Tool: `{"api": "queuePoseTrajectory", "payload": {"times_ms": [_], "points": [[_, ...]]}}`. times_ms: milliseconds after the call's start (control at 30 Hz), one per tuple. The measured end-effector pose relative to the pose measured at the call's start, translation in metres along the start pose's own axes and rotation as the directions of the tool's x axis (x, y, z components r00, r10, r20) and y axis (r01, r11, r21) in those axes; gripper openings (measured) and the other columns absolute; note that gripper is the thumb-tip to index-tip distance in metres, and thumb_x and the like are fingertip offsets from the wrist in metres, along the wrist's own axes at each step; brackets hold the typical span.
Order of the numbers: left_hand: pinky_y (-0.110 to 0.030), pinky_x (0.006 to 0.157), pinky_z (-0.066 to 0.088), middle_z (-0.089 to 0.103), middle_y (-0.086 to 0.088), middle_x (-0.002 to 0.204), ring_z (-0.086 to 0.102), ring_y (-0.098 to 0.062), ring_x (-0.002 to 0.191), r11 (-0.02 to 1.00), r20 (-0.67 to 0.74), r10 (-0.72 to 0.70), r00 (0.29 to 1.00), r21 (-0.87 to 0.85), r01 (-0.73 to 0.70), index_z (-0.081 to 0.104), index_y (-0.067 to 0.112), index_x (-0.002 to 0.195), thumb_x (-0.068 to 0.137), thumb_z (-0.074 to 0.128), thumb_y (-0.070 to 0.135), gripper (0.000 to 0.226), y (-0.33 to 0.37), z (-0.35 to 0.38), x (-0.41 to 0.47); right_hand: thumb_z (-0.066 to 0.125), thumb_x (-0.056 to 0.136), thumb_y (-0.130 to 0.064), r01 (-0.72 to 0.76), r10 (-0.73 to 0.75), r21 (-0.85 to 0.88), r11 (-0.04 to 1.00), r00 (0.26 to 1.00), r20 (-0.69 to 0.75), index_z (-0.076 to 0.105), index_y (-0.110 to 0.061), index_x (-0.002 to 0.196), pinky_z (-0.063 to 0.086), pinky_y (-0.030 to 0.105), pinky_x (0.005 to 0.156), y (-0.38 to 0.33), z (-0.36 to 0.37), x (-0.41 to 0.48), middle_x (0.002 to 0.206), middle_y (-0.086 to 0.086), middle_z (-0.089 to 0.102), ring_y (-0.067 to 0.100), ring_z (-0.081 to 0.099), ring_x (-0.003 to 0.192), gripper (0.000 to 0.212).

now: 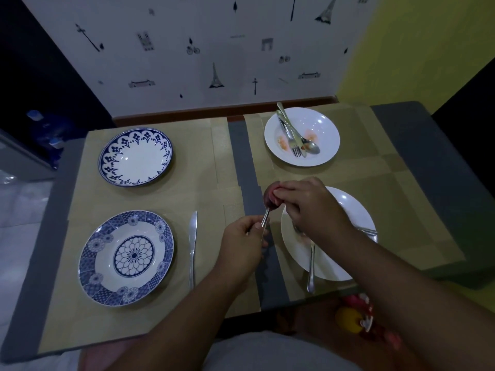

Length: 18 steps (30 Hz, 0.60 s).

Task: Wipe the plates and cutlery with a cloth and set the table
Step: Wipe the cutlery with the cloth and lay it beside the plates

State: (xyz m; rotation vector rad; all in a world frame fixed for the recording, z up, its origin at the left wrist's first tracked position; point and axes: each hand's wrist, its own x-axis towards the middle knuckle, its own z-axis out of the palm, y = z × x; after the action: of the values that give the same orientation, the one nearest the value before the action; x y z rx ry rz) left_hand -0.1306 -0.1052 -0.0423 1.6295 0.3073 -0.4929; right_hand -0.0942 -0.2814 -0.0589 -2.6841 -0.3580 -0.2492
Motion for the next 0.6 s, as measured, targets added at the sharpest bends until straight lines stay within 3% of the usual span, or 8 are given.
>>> {"api": "queuePoseTrajectory", "payload": {"times_ms": [133,233,333,467,600], "points": [[-0.017,0.07,0.05,0.068,0.012,0.088,0.063,0.0,0.08,0.981,-0.025,0.137,0.99,0.141,-0.133,0.069,0.026,0.101,0.095,0.063,0.024,0.009,-0.005,0.0,0.002,0.071,0.08,-0.001,0.001,-0.001,0.017,1.0,1.0,-0.008,0.074,-0.017,0.113,0.05,0.037,0.083,-0.001,0.003,-0.007,0.117,-0.001,0.071,0.027,0.056,0.096,0.036],[-0.006,0.063,0.047,0.067,0.019,0.083,0.061,0.011,0.08,0.954,-0.041,0.202,0.979,0.236,-0.187,0.07,0.033,0.1,0.093,0.066,0.02,0.015,-0.008,0.0,0.004,0.071,0.08,-0.001,-0.014,0.015,0.029,0.999,0.999,-0.034,0.073,-0.015,0.114,0.049,0.035,0.084,-0.004,0.002,-0.009,0.117,0.001,0.071,0.027,0.057,0.097,0.036],[-0.012,0.06,0.048,0.068,0.011,0.074,0.063,-0.003,0.073,0.916,-0.03,0.256,0.966,0.327,-0.233,0.073,0.032,0.095,0.097,0.06,0.019,0.019,-0.013,-0.002,0.008,0.071,0.08,-0.001,-0.023,0.026,0.049,0.999,0.998,-0.059,0.073,-0.015,0.114,0.045,0.03,0.086,-0.005,-0.002,-0.01,0.118,0.0,0.07,0.025,0.058,0.099,0.037],[-0.014,0.053,0.042,0.061,0.006,0.064,0.054,-0.003,0.055,0.895,-0.012,0.227,0.974,0.397,-0.204,0.072,0.021,0.089,0.101,0.051,0.021,0.024,-0.019,-0.003,0.015,0.069,0.085,-0.006,-0.06,0.067,0.114,0.992,0.996,-0.056,0.072,-0.022,0.118,0.048,0.031,0.091,-0.003,-0.002,-0.013,0.12,-0.007,0.069,0.02,0.059,0.105,0.037],[-0.03,0.063,0.053,0.069,0.001,0.072,0.065,-0.013,0.068,0.906,-0.001,0.204,0.979,0.38,-0.188,0.074,0.02,0.09,0.099,0.056,0.025,0.02,-0.021,-0.005,0.017,0.07,0.084,-0.005,-0.103,0.107,0.139,0.985,0.994,-0.024,0.071,-0.022,0.118,0.05,0.035,0.093,-0.003,0.0,-0.018,0.12,-0.006,0.069,0.02,0.06,0.105,0.038]]}}
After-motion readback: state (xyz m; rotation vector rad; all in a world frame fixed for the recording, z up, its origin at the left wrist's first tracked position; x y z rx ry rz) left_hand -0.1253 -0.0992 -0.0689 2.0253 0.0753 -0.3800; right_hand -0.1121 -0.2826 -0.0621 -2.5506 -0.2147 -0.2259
